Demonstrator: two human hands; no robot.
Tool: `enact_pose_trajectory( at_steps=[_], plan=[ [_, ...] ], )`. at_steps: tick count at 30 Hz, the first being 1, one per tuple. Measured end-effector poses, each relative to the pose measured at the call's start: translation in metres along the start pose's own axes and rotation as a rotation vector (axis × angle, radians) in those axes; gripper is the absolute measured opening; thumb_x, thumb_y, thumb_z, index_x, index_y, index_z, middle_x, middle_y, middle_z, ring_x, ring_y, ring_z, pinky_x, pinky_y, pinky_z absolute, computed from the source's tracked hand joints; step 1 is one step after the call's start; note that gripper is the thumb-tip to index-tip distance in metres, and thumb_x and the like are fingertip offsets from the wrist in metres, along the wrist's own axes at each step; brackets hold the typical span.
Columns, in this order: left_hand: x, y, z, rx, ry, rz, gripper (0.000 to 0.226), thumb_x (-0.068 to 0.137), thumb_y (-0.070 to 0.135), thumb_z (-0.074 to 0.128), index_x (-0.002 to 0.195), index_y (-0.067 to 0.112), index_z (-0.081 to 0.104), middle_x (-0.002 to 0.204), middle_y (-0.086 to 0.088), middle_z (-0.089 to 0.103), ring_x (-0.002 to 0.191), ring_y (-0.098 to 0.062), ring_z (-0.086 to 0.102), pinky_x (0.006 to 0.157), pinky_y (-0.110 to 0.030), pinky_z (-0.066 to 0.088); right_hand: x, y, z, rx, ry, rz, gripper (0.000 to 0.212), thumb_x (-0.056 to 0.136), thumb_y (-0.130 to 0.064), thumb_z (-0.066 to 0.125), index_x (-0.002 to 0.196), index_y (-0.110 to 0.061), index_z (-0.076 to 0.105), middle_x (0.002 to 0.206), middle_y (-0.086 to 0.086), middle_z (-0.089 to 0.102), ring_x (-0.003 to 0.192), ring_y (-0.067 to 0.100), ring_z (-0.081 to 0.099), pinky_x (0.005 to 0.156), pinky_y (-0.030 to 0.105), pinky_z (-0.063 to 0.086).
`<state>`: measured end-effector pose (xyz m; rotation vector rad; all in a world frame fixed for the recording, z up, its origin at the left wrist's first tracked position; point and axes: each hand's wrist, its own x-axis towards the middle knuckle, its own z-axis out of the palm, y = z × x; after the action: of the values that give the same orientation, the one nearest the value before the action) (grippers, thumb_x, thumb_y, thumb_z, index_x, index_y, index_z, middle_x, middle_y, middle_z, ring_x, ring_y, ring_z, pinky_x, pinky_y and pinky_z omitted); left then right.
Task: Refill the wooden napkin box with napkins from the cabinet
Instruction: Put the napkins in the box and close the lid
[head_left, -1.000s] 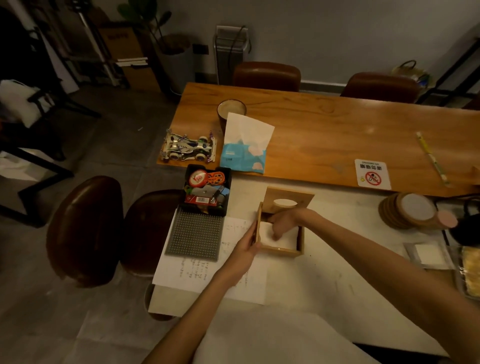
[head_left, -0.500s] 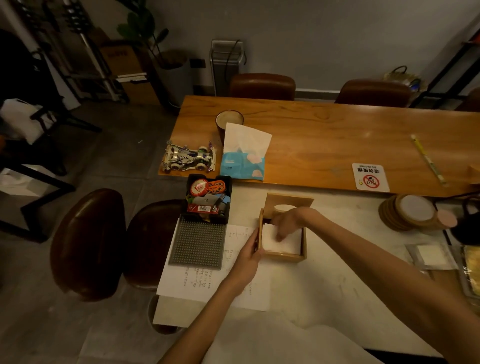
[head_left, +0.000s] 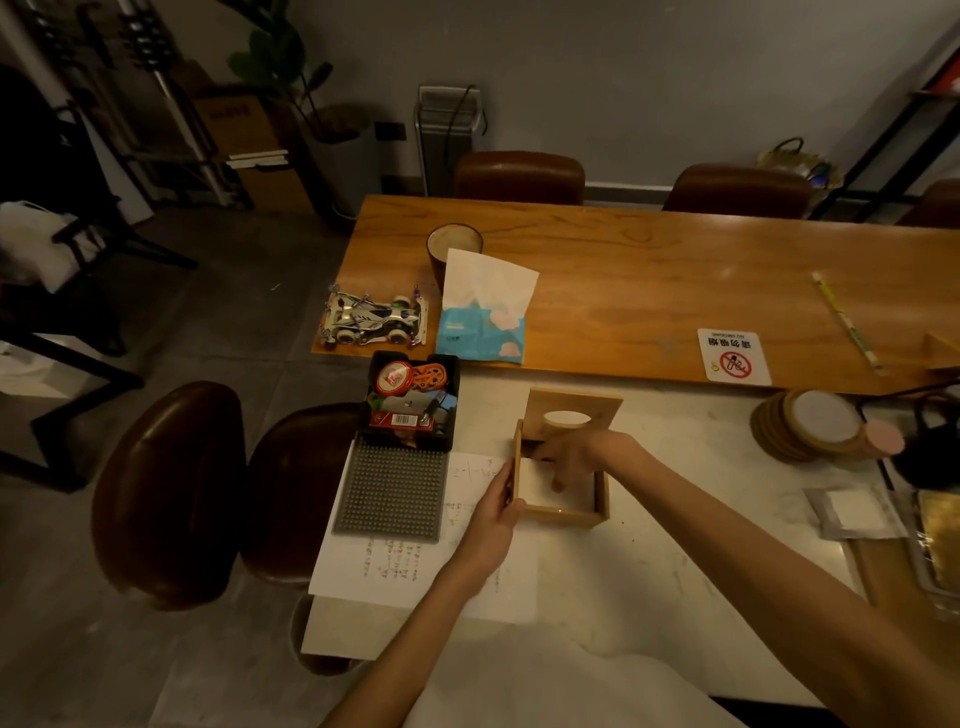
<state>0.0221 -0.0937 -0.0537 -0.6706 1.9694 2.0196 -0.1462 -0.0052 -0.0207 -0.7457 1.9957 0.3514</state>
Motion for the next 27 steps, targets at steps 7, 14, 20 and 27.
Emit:
enact_pose_trajectory(
  at_steps=[7,14,20,27],
  plan=[
    [-0.004,0.015,0.007,0.427,-0.032,0.033,0.066,0.103,0.021,0.037,0.151,0.039,-0.005,0.162,-0.003,0.013,0.138,-0.027,0.037,0.097,-0.027,0.034,-0.017,0.007,0.012,0.211,0.147,-0.115,0.054,0.095,-0.013,0.054,0.146,-0.023,0.041,0.147,0.002,0.044,0.131,0.026,0.046,0.108,0.038,0.04],
    [0.042,0.055,0.004,0.966,-0.152,-0.096,0.056,0.097,0.034,0.043,0.148,0.025,0.025,0.151,-0.013,0.037,0.129,-0.035,0.046,0.104,-0.044,0.041,-0.06,0.026,0.045,0.295,0.443,0.243,0.036,0.093,-0.041,0.052,0.126,-0.028,0.056,0.119,0.005,0.063,0.104,0.025,0.062,0.086,0.036,0.052],
    [0.068,0.084,0.005,1.168,-0.383,-0.428,0.045,0.091,0.02,0.063,0.131,0.009,0.045,0.119,-0.016,0.064,0.097,-0.03,0.07,0.085,-0.044,0.059,-0.045,0.024,0.05,0.531,0.212,0.17,0.044,0.087,-0.033,0.064,0.128,-0.018,0.054,0.1,0.005,0.067,0.075,0.02,0.07,0.069,0.029,0.057],
    [0.072,0.08,0.009,1.196,-0.349,-0.397,0.039,0.089,0.012,0.063,0.126,0.004,0.053,0.118,-0.017,0.064,0.098,-0.028,0.069,0.083,-0.039,0.059,-0.03,0.022,0.053,0.388,0.223,0.183,0.046,0.087,-0.012,0.058,0.132,-0.011,0.048,0.117,0.013,0.061,0.097,0.026,0.064,0.074,0.031,0.051]
  ],
)
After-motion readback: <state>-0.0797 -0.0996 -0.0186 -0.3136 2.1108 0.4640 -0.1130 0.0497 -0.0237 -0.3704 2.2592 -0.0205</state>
